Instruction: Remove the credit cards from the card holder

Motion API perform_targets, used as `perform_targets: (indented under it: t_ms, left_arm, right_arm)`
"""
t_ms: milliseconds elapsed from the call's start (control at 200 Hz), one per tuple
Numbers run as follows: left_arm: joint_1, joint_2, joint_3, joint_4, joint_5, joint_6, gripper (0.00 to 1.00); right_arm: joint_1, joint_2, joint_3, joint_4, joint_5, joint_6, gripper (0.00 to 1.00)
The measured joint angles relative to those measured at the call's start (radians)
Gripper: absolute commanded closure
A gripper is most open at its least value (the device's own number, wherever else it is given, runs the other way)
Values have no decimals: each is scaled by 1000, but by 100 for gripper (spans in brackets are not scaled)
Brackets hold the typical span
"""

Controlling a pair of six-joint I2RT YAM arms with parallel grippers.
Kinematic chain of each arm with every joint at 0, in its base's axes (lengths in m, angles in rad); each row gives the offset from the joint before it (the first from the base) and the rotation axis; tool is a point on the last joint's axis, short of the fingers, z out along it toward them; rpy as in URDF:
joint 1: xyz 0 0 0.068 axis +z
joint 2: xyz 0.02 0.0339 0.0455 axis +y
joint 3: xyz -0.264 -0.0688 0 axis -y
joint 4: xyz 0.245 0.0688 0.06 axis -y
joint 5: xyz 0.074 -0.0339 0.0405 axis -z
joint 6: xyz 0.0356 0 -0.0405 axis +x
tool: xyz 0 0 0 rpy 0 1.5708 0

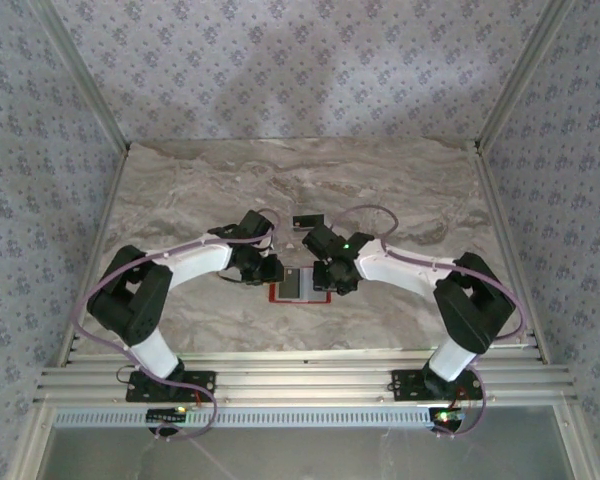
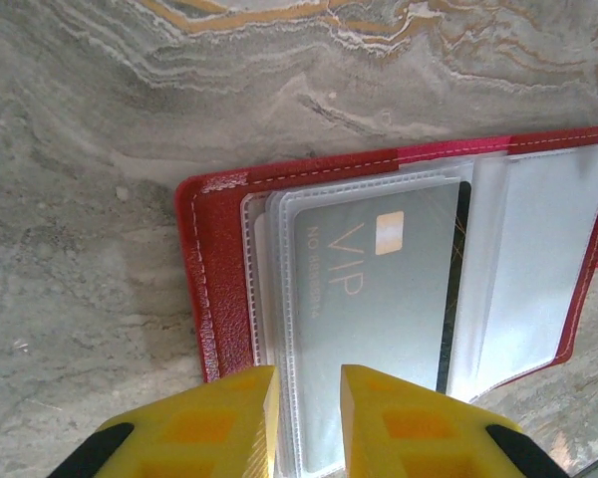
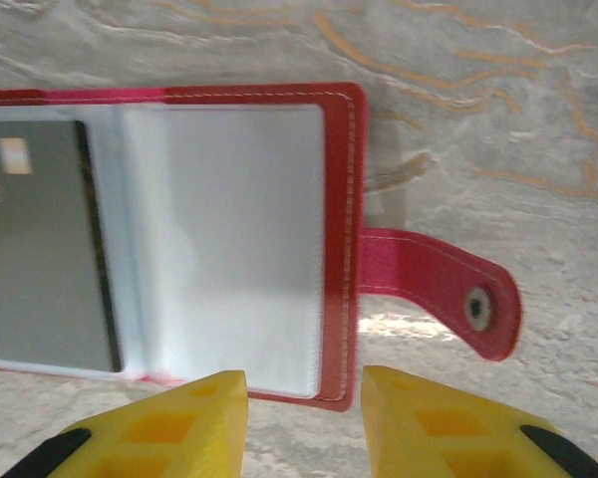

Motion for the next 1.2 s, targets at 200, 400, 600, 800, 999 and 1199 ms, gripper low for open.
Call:
perform_targets:
  t_ms: [200,400,600,800,999,1199]
  left_arm:
    - [0,20,3,-1,-8,0,78]
    - [0,34,3,-4,-22,2,80]
    - [0,34,-1,-2,-22,2,80]
    - [0,33,-8,5,-21,2,80]
    - [0,33,-8,5,-21,2,80]
    - [0,32,-8,5,-21,2,80]
  right_arm:
    - [-27,7,0,135,-121,-12,69]
    - [-42,78,5,266,-234,-10,72]
    - [-42,150,19,320,-290,-8,72]
    - [-42,177,26,340,-298,-8,72]
    - [-42,193,34,332,-289,-11,72]
    - [-42,193,39,304,-257,-27,72]
